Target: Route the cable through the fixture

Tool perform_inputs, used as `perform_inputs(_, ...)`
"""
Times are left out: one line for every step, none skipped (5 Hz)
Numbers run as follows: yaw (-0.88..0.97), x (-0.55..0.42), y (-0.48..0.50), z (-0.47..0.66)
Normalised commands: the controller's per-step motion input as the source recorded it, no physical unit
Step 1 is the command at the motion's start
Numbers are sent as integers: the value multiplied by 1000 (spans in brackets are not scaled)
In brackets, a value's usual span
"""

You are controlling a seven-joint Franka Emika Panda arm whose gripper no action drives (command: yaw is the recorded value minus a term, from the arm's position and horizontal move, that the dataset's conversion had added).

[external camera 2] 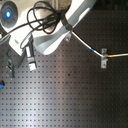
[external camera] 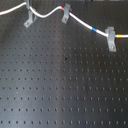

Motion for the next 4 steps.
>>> perform_inputs(260,-21,-17,154)
perform_inputs(11,-223,-132,124)
perform_inputs(0,-229,-147,101)
perform_inputs(77,-184,-130,86)
